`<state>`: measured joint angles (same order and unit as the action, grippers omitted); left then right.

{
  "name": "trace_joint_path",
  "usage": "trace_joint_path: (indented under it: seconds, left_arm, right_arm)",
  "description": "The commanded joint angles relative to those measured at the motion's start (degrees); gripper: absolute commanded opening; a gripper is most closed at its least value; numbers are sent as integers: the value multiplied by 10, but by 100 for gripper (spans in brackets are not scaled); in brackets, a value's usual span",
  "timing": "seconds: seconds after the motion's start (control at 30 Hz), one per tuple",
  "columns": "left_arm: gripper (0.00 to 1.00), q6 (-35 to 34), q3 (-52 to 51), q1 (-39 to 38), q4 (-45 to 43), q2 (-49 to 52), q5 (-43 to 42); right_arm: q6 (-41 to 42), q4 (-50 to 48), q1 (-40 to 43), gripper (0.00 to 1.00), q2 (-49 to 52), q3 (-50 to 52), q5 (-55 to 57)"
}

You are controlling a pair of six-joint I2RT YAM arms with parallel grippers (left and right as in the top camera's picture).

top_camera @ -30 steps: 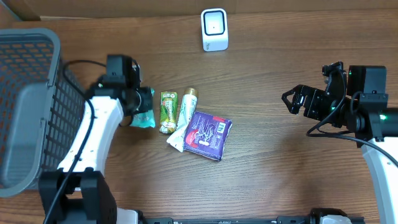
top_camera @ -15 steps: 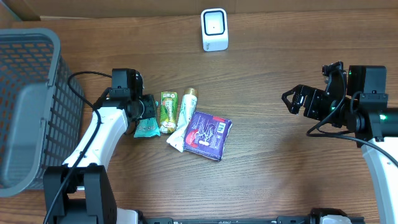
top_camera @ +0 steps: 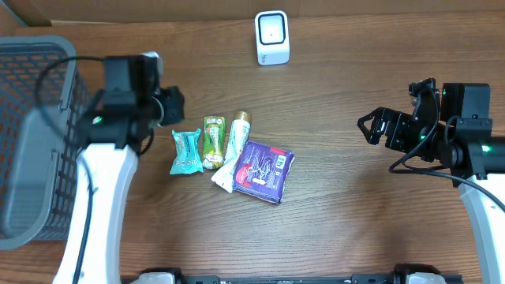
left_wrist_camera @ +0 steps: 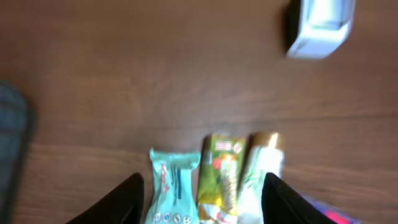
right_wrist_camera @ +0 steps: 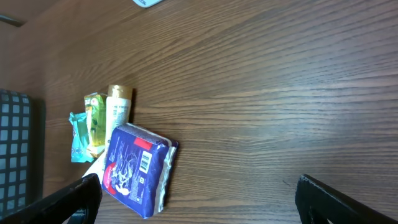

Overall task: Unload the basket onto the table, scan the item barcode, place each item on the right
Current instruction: 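Release the wipes pack and raise the left gripper above the items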

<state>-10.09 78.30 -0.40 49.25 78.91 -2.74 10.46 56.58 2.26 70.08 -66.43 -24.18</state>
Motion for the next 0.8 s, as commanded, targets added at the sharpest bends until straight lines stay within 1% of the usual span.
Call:
trace_joint_path:
  seconds: [0.0, 0.23, 0.47, 0.5, 0.53, 0.57, 0.77]
  left_arm:
    - [54, 14, 26, 0, 15, -54, 0]
    - [54, 27, 26, 0, 28, -139, 0]
    - [58, 63, 26, 0, 42, -181, 2]
    - [62, 63, 26, 0, 44, -183, 2]
    - [69, 63, 26, 0, 47, -183, 2]
    - [100, 63, 26, 0, 50, -183, 2]
    - [100, 63, 25, 0, 66, -182, 2]
  right_arm:
    - [-5, -3, 2, 100, 1, -11, -3]
    - [-5, -3, 2, 100, 1, -11, -3]
    - [-5, -3, 2, 100, 1, -11, -3]
    - [-5, -3, 2, 100, 1, -11, -3]
    - [-4, -3, 2, 100, 1, -11, -3]
    - [-5, -3, 2, 100, 1, -11, -3]
    - [-4, -3, 2, 100, 1, -11, -3]
